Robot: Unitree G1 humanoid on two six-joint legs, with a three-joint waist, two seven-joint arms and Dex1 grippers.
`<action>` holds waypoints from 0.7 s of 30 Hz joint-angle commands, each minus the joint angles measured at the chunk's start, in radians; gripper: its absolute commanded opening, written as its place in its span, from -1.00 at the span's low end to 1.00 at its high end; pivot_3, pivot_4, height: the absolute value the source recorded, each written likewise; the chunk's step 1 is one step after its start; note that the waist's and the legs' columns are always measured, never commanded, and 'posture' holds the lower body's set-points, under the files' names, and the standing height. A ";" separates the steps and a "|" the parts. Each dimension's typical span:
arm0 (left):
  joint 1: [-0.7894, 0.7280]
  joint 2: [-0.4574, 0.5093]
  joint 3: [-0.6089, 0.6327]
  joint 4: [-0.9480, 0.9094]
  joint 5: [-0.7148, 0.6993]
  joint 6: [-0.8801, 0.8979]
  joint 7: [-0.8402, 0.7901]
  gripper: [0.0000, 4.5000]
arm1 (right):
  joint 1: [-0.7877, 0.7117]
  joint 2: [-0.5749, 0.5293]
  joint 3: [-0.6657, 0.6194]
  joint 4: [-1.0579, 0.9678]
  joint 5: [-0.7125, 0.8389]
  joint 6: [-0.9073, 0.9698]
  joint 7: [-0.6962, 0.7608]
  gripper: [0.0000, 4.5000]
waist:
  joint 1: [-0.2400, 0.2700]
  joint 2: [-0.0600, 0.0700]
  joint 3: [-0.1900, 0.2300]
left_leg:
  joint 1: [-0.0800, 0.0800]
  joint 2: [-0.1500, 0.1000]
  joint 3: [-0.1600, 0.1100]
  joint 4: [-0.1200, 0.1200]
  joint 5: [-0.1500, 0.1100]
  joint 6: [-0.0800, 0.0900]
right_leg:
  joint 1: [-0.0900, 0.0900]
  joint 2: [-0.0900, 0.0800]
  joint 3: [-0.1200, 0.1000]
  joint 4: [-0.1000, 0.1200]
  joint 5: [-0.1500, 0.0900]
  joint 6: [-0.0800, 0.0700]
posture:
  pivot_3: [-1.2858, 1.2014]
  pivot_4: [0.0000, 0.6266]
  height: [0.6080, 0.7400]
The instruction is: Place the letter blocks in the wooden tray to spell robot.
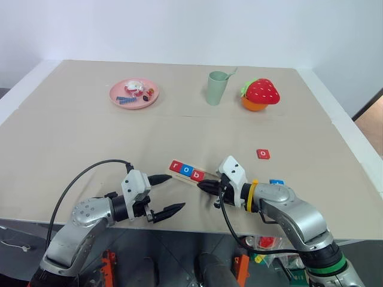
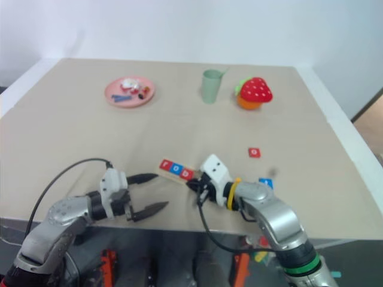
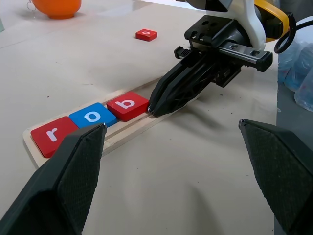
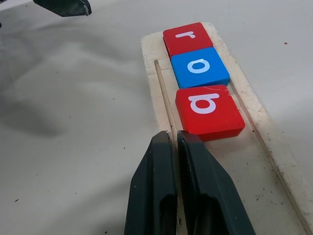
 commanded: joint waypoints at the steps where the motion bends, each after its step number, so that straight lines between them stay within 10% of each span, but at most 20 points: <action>1: 0.006 0.005 0.000 -0.040 0.003 -0.020 -0.004 1.00 | -0.025 0.006 -0.007 0.001 -0.003 -0.014 -0.001 -0.91 | 0.000 0.000 0.000 | 0.000 0.000 0.000 0.000 0.000 0.000 | 0.000 0.000 0.000 0.000 0.000 0.000 | 0.03 -0.52 1.00; 16: 0.015 0.011 0.010 -0.039 0.004 -0.026 -0.012 1.00 | -0.042 0.002 -0.052 -0.039 0.043 0.030 0.011 -0.91 | 0.000 0.000 0.000 | 0.000 0.000 0.000 0.000 0.000 0.000 | 0.000 0.000 0.000 0.000 0.000 0.000 | 0.03 -0.52 1.00; 21: 0.003 0.010 0.018 -0.046 -0.005 -0.023 -0.015 1.00 | -0.068 -0.005 -0.202 -0.141 0.150 0.123 -0.027 -0.11 | 0.000 0.000 0.000 | 0.000 0.000 0.000 0.000 0.000 0.000 | 0.000 0.000 0.000 0.000 0.000 0.000 | 0.03 -0.52 1.00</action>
